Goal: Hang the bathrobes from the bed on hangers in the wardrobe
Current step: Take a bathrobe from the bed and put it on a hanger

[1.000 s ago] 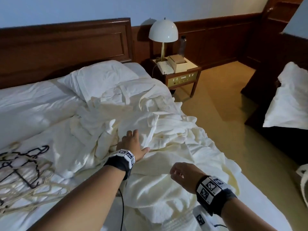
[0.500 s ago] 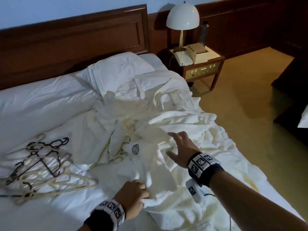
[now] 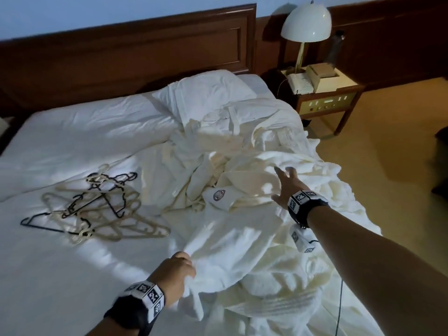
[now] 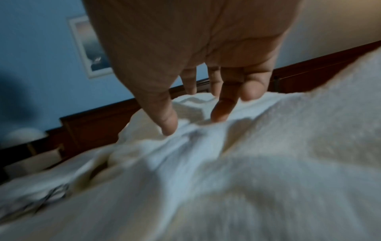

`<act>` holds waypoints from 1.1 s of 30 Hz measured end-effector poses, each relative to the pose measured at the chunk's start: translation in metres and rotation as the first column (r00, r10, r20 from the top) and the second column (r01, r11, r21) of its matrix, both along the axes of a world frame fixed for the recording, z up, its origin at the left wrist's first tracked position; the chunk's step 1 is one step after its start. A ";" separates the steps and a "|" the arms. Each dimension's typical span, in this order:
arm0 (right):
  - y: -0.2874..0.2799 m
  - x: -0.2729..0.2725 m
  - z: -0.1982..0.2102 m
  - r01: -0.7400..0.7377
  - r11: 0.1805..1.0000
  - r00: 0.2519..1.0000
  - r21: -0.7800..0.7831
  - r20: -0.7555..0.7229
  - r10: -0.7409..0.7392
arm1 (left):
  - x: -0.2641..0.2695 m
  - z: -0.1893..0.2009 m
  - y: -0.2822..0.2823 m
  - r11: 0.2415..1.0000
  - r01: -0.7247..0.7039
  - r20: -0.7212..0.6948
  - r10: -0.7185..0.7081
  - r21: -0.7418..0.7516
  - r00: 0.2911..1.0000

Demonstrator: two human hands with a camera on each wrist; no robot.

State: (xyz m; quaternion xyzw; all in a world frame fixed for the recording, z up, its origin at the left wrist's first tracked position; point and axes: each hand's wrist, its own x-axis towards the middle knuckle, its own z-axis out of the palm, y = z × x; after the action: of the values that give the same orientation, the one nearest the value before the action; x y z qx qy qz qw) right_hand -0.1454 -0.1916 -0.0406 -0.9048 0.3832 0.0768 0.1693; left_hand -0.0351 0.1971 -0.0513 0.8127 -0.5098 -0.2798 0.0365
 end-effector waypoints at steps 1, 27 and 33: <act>-0.007 0.000 0.004 0.040 0.999 0.999 0.012 -0.018 -0.039 | -0.001 0.001 0.000 1.000 0.002 0.013 -0.003 0.013 1.000; 0.132 -0.110 0.038 0.095 0.978 0.992 0.187 0.067 -0.109 | -0.067 0.040 -0.002 0.983 -0.170 0.091 0.163 0.073 0.982; 0.193 -0.061 0.038 0.326 0.676 0.876 0.661 0.059 -0.479 | -0.100 0.048 0.060 0.970 -0.241 -0.116 0.235 -0.037 0.965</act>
State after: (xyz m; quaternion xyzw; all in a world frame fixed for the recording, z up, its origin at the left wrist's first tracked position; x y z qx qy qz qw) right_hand -0.2060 0.0009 -0.0024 -0.6888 0.5033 0.0576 0.5186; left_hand -0.1353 0.2573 -0.0038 0.8501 -0.4127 -0.3047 0.1186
